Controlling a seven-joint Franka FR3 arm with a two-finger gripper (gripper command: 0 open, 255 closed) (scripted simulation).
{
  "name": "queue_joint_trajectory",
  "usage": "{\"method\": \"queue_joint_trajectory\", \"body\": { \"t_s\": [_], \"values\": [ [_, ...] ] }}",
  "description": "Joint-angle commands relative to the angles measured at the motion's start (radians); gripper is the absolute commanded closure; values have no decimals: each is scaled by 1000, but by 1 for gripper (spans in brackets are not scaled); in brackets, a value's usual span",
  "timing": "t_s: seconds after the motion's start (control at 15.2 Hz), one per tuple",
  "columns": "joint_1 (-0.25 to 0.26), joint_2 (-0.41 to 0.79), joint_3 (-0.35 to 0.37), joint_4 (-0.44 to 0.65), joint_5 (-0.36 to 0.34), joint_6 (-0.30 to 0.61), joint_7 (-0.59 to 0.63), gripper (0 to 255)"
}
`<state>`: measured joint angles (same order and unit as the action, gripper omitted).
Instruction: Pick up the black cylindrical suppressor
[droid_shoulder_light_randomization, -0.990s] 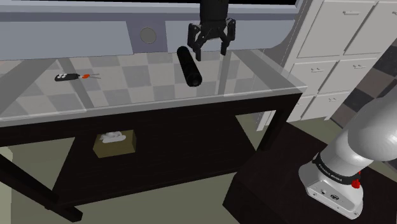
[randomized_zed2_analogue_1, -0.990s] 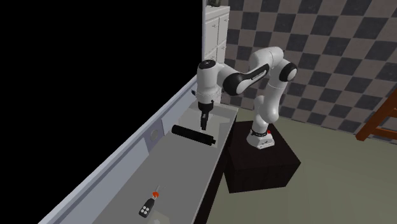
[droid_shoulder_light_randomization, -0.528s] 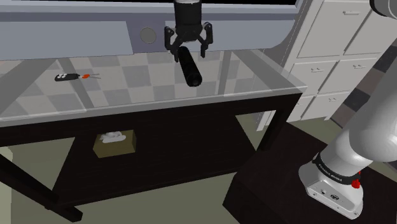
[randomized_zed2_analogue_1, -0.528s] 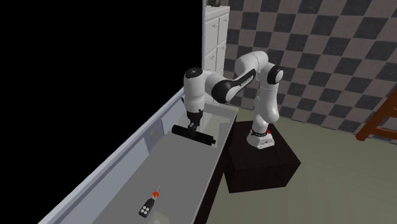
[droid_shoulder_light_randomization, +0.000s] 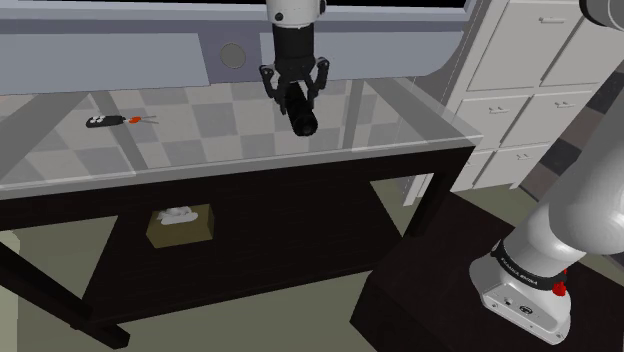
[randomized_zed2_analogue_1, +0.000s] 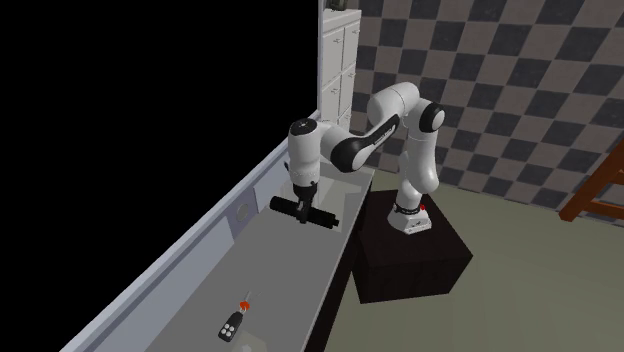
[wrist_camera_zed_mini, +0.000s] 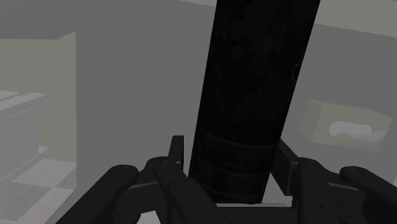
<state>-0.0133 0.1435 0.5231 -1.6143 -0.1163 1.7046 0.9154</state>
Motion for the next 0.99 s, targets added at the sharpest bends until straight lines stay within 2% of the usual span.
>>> {"method": "queue_joint_trajectory", "body": {
  "t_s": [0.0,0.53,0.92],
  "values": [
    [-1,-1,0,-3,0,3,-1,255],
    [1,2,0,-2,-1,3,1,255],
    [7,11,3,91,-5,-81,0,255]
  ]
}}
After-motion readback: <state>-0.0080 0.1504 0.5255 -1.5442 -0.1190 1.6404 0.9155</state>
